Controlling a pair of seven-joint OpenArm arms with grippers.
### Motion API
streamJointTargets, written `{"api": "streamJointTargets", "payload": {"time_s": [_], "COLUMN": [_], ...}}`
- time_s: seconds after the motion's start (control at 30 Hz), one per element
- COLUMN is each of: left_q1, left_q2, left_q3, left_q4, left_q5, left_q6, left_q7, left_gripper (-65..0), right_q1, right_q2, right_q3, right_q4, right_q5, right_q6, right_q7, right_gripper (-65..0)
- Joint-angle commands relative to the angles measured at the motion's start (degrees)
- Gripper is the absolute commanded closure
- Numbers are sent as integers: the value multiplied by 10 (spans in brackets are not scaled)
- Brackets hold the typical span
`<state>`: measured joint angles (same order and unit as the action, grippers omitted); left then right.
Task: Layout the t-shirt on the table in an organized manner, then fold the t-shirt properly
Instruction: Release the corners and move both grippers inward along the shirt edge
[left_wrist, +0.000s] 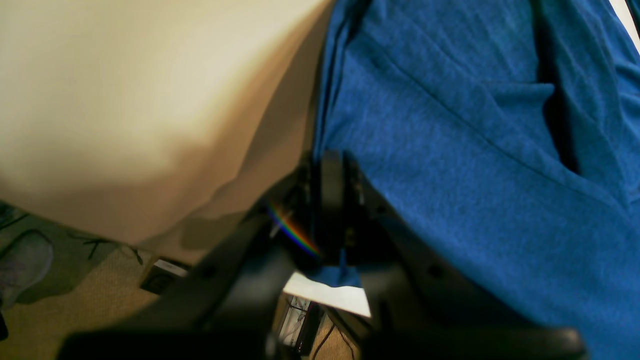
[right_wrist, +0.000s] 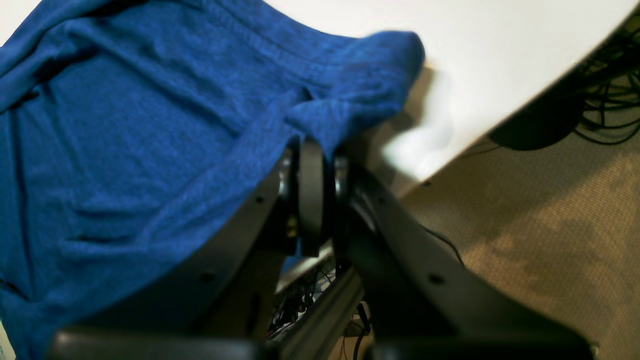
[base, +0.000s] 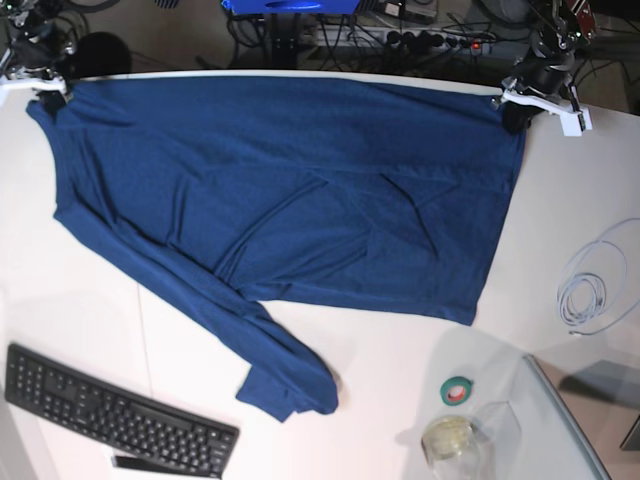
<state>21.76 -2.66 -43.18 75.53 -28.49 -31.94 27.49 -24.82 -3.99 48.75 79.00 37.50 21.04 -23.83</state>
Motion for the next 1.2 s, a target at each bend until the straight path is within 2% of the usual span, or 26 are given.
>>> {"api": "streamJointTargets", "payload": {"time_s": [0.0, 0.1, 0.17, 0.23, 0.37, 0.4, 0.43, 0.53, 0.6, 0.67, 0.73, 0.83, 0.9, 0.97, 1.03, 1.13, 1.17], "left_q1": [2, 2, 2, 2, 12, 15, 18, 26, 26, 25, 24, 14, 8, 4, 1, -18, -25], "left_q2": [-5, -4, -4, -4, -3, -3, -3, -3, -4, -6, -6, -7, -7, -7, -13, -14, -12], "left_q3": [-2, -2, -2, -3, -6, -4, -4, -6, -8, -9, -10, -40, -51, -53, -41, 2, 10], "left_q4": [7, 10, 10, 10, 11, 15, 21, 38, 50, 60, 70, 89, 104, 122, 137, 140, 139], "left_q5": [-7, -7, -7, -7, -7, -7, -7, -7, -7, -7, -7, -7, -7, -6, 9, 89, 120], "left_q6": [-5, -5, -5, -4, -3, -3, -3, -3, -3, -3, -3, -3, -3, -3, -3, -3, -3], "left_q7": [-12, -12, -12, -12, -12, -12, -12, -12, -12, -15, -15, -12, -12, -12, -12, -12, -12], "left_gripper": [0, 0, 0, 0, 0, -31, -133, -388, -504, -556, -569, -564, -546, -481, -352, -30, 0], "right_q1": [-4, -4, -4, -4, -5, -5, -5, -5, -5, -4, -1, 20, 42, 78, 107, 129, 135], "right_q2": [4, 4, 4, 4, 3, 3, 3, 3, 4, 8, 10, 48, 81, 118, 150, 172, 175], "right_q3": [3, 3, 3, 3, 3, 3, 4, 4, 4, 4, 3, -27, -69, -134, -194, -263, -280], "right_q4": [10, 10, 10, 18, 40, 46, 51, 68, 83, 99, 114, 121, 111, 92, 75, 54, 45], "right_q5": [8, 8, 8, 8, 8, 8, 8, 7, 5, 4, 3, -29, -96, -184, -268, -367, -394], "right_q6": [5, 5, 5, 5, 5, 5, 5, 5, 5, 4, 3, 4, 5, 5, 5, 5, 5], "right_q7": [11, 4, -13, -15, -17, -16, -16, -14, -14, -14, -14, -17, -14, -14, -11, 45, 63], "right_gripper": [-11, -21, -59, -141, -359, -407, -438, -446, -446, -446, -446, -446, -446, -446, -446, -446, -446]}}
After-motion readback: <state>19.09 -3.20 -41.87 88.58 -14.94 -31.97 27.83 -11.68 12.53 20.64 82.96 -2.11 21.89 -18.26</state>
